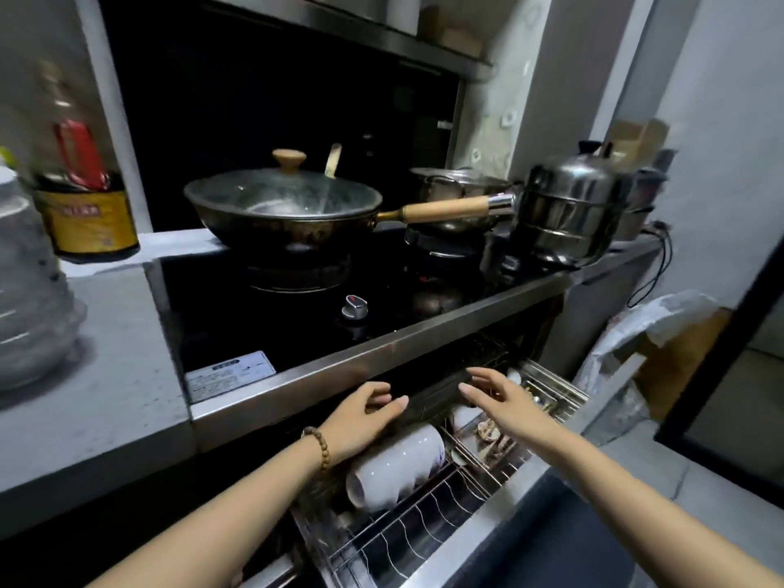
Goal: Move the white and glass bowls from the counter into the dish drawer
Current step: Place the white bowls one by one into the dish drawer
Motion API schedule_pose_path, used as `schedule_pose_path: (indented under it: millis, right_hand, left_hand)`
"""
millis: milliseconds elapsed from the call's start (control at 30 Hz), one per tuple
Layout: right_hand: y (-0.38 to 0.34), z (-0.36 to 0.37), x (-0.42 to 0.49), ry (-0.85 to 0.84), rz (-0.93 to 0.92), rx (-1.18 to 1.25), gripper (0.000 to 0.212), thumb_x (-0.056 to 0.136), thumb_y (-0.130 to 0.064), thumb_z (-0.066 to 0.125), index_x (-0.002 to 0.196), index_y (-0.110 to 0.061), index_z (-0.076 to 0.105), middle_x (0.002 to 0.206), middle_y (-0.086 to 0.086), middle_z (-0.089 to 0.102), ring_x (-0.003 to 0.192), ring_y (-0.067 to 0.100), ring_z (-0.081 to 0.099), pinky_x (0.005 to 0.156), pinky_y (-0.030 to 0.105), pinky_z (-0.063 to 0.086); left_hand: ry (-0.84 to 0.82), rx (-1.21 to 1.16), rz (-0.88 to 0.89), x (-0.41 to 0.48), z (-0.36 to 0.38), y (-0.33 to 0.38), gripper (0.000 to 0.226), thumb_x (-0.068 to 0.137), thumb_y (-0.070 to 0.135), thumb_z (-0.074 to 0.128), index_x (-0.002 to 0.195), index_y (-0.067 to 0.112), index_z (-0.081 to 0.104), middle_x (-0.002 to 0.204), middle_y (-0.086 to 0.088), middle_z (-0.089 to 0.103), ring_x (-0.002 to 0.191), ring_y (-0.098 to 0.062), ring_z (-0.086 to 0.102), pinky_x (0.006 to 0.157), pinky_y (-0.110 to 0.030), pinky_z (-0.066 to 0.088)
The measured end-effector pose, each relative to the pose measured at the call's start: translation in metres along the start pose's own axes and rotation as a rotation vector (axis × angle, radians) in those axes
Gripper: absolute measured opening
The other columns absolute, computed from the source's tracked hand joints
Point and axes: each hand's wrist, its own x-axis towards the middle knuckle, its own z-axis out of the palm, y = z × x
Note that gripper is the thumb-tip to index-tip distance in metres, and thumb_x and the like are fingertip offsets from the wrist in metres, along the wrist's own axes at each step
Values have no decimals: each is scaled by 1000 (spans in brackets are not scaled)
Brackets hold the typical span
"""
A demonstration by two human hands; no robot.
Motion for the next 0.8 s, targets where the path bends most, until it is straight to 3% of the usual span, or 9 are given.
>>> schedule_pose_path:
  millis: [100,233,367,500,700,800]
  right_hand:
    - [-37,-15,-12,58,-125,-4,49,87,-42,60,133,-28,50,137,-6,51,127,9,47,107,25,35]
    - [-101,-19,-26,95,-296,6,47,88,-44,58,132,-31,49,134,-11,52,127,5,47,104,21,33]
    - [-164,-13,-32,14,-439,44,54,89,-43,56,140,-31,41,144,-10,44,134,8,40,111,29,33]
    - [-224,3,-33,-61,-575,-3,57,89,-43,57,141,-36,36,146,-15,37,135,2,32,104,23,31]
    - [-290,48,-28,-165,-680,-37,70,79,-58,59,141,-40,33,146,-15,35,138,5,31,111,31,34]
    - [-314,82,-21,-207,-735,-77,68,81,-54,61,142,-40,33,148,-13,36,139,6,31,113,33,32]
  left_hand:
    - [54,81,191,-24,-33,49,51,84,47,59,128,25,47,125,10,56,110,0,53,90,-8,38]
    - [178,257,391,-63,-90,107,58,83,53,56,133,28,43,129,12,54,117,-2,49,100,-23,39]
    - [280,459,492,-99,-147,143,71,77,68,47,137,32,36,135,14,49,123,1,41,95,-17,33]
    - [435,620,509,-136,-206,160,79,72,73,41,139,32,34,138,11,47,126,-3,38,98,-20,33]
    - [645,752,463,-183,-280,149,69,81,59,52,138,22,39,140,4,45,130,-10,37,109,-29,32]
    - [702,777,381,-202,-310,135,70,81,60,51,138,23,39,142,4,44,131,-11,36,108,-28,29]
